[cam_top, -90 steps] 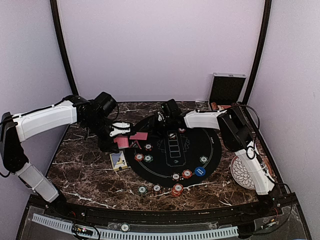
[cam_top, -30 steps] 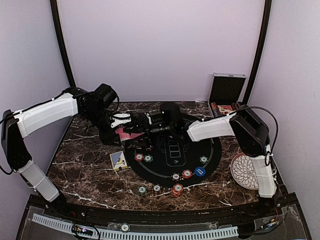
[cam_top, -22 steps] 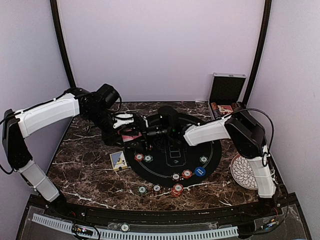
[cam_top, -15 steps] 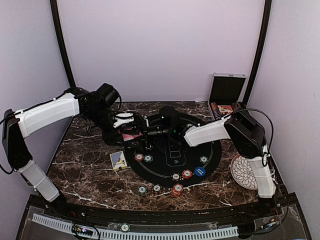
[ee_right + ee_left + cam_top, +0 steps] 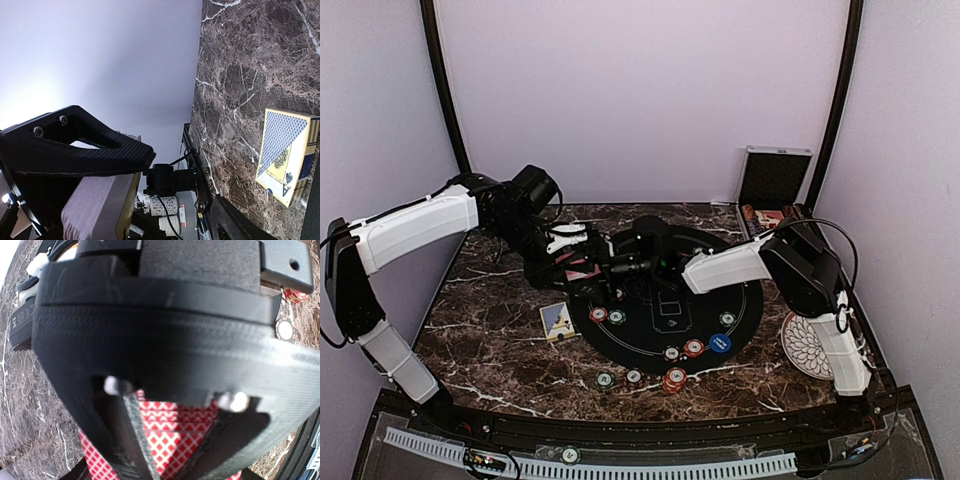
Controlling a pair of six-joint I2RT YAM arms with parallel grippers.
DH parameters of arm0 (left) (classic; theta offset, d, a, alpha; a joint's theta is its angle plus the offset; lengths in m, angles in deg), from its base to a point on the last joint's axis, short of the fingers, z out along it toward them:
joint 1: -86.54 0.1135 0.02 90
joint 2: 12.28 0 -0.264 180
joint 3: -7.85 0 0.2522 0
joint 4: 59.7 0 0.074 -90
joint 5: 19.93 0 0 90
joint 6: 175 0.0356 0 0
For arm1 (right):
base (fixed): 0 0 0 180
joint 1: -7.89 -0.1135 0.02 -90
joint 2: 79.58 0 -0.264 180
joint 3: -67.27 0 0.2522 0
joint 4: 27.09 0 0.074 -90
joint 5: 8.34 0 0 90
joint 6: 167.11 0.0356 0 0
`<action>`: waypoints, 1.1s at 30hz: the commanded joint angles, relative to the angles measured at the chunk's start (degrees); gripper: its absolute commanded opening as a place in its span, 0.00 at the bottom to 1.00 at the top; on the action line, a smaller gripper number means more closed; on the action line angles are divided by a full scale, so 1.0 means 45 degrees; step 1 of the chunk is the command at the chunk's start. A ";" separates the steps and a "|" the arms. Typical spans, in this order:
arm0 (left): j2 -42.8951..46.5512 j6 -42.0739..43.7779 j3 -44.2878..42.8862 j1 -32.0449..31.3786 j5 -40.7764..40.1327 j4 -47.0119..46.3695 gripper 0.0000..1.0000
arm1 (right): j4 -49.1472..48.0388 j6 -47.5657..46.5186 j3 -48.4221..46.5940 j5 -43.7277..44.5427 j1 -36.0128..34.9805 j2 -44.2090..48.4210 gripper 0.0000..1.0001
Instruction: Distribute texas hold em gaming equipment
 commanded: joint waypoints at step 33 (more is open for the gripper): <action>0.0420 0.0285 0.0190 -0.0030 -0.0412 0.0113 0.09 | 0.2179 -0.1948 0.1204 0.0981 0.0408 0.1631 0.67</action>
